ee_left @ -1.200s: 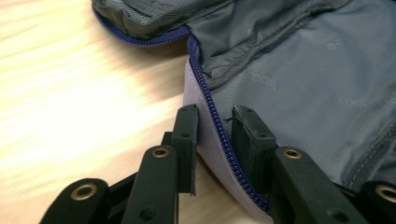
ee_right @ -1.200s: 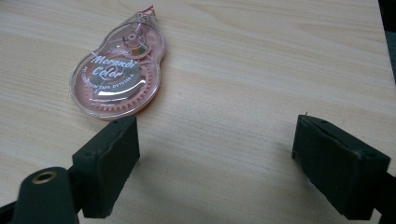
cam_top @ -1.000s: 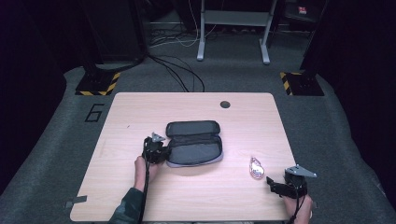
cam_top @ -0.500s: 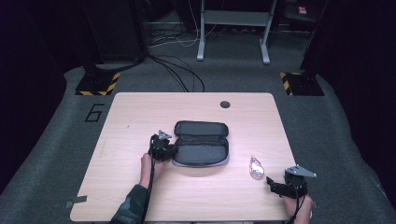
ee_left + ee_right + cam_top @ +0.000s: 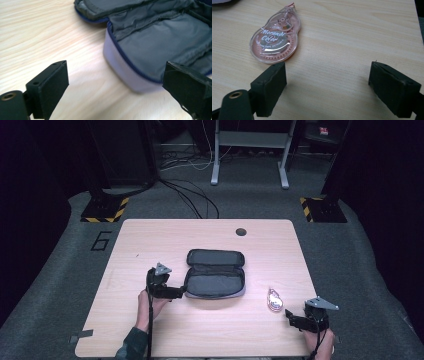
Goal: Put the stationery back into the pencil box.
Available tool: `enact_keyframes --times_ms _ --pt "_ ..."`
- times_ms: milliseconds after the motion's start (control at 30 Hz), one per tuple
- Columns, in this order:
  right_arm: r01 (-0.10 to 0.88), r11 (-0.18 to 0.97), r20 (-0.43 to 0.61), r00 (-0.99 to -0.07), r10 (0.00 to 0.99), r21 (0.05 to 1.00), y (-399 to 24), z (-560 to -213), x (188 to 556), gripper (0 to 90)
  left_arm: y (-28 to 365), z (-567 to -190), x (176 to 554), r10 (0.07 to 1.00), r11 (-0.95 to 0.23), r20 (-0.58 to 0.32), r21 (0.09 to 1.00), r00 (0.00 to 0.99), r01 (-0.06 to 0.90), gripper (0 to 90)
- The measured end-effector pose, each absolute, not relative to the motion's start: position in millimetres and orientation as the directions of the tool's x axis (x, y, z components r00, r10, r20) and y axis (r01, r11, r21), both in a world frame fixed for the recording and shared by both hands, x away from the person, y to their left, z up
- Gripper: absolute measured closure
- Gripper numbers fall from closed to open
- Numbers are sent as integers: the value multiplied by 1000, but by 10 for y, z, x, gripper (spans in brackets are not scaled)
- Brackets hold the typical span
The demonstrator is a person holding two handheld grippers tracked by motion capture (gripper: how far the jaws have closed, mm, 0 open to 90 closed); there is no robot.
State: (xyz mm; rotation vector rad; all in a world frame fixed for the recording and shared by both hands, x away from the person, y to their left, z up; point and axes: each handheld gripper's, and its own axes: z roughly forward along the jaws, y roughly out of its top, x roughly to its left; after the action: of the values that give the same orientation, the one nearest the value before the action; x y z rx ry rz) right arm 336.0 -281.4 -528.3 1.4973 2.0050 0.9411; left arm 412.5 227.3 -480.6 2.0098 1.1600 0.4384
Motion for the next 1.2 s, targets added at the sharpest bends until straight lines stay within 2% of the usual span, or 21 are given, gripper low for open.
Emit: enact_keyframes --times_ms 200,600,733,900,1000,1133,1200 --pt "645 169 40 -296 954 746 -2813 -5278 3357 144 2469 -4855 3900 861 -335 -20 729 508 597 35" --pt "642 161 45 -292 955 749 -2813 -5280 3359 141 2723 -5163 3651 894 -324 2 692 448 645 3" --pt "641 163 42 -292 956 750 -2812 -5281 3359 133 2742 -5216 3638 884 -361 24 670 467 648 3" --pt "643 165 32 -284 958 748 -2805 -5282 3359 97 2753 -5261 3619 881 -365 28 675 472 641 1" --pt "646 138 32 -245 969 751 -2797 -5264 3353 10 2763 -5301 3589 887 -331 12 713 461 618 0" --pt "655 118 66 -249 966 747 -2722 -5229 3327 0 2757 -5301 3582 891 -325 9 712 454 622 0" --pt "648 125 85 -282 956 752 -2617 -5173 3327 0 2744 -5306 3586 893 -326 19 717 449 617 0"
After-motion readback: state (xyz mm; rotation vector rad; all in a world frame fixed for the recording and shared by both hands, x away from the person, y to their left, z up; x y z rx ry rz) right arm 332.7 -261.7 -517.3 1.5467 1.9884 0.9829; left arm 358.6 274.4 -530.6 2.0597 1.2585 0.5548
